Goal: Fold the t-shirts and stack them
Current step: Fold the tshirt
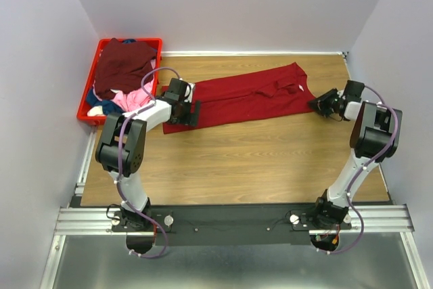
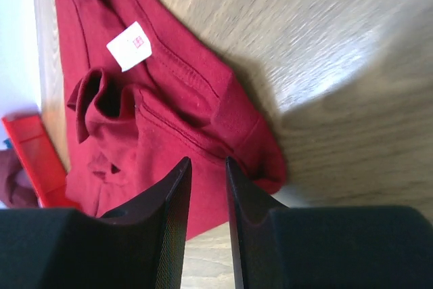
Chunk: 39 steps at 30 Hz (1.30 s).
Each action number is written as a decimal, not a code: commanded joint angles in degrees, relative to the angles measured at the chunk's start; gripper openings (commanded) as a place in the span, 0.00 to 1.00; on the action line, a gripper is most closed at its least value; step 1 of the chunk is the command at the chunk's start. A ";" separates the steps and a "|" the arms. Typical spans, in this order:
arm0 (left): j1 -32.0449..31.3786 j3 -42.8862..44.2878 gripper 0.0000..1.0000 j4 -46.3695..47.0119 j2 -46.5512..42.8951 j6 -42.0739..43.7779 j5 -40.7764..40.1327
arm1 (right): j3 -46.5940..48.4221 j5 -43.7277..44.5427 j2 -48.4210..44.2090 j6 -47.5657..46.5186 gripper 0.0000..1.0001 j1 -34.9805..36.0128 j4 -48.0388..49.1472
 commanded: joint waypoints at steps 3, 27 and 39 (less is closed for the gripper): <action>0.62 -2.50 0.93 -4.71 -0.69 -1.00 -0.53 | -4.30 10.20 -2.46 -3.01 0.35 -0.37 -9.74; -0.87 -2.42 0.96 -2.87 -24.58 -7.60 -3.85 | -12.49 14.44 -34.83 -10.39 0.53 3.92 -13.88; -3.25 -17.59 0.96 18.48 -42.86 -1.27 -12.03 | -6.50 12.75 -20.68 -5.83 0.57 21.77 -11.68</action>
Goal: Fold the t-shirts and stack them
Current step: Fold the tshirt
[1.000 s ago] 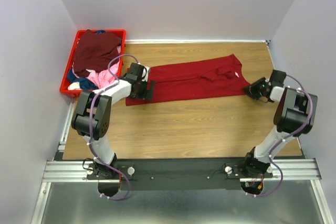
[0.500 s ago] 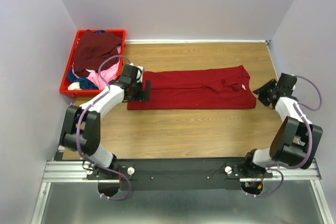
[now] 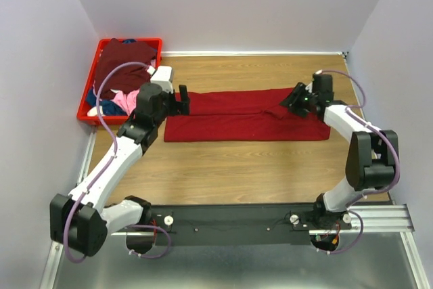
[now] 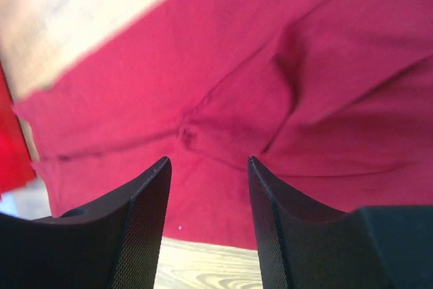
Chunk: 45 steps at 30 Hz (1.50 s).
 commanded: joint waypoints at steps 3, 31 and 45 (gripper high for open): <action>0.25 -9.48 0.96 12.21 -6.65 3.39 -6.16 | -0.91 2.05 5.25 5.37 0.57 4.98 2.42; 0.16 -8.69 0.95 10.73 -4.10 3.83 -5.81 | -1.18 7.51 9.66 11.62 0.44 6.39 7.52; 0.16 -8.78 0.95 10.56 -3.66 4.18 -5.90 | 9.70 3.65 17.90 9.07 0.14 6.92 7.00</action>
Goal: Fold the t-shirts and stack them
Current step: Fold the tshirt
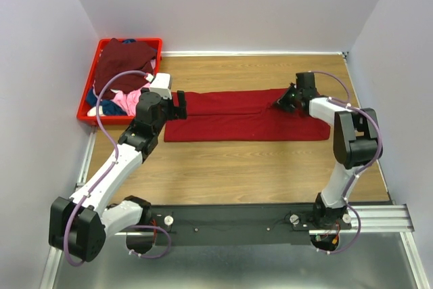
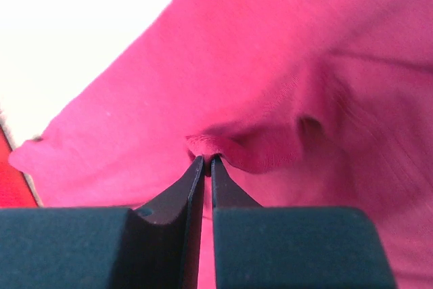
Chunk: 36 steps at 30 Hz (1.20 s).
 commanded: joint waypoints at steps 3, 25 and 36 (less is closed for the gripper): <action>0.08 0.70 0.95 0.79 0.69 0.86 -1.31 | 9.00 -3.24 6.77 -3.23 0.14 0.84 -0.57; 0.08 1.32 0.95 0.26 1.74 0.94 -0.34 | 15.98 5.11 0.47 -21.96 0.61 1.10 -17.09; 0.16 1.23 0.95 0.17 1.83 0.86 0.28 | 10.34 -0.88 2.12 -28.64 0.64 1.19 -18.59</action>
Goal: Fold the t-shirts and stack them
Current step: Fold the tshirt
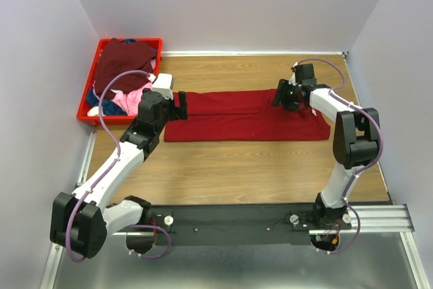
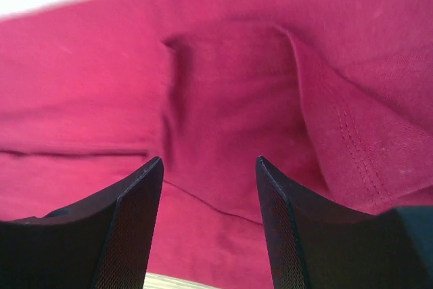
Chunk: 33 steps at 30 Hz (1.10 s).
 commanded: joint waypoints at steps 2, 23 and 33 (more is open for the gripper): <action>0.16 1.23 0.95 0.15 0.19 0.64 0.06 | 0.85 3.83 2.59 -4.47 0.64 0.49 -2.52; 0.08 1.67 0.96 -0.38 1.16 0.90 0.05 | 20.29 11.60 10.86 -6.15 0.60 -4.34 -4.46; 0.16 2.02 0.95 -0.56 2.04 0.73 0.76 | 12.02 -1.51 8.57 0.00 0.54 0.39 -0.86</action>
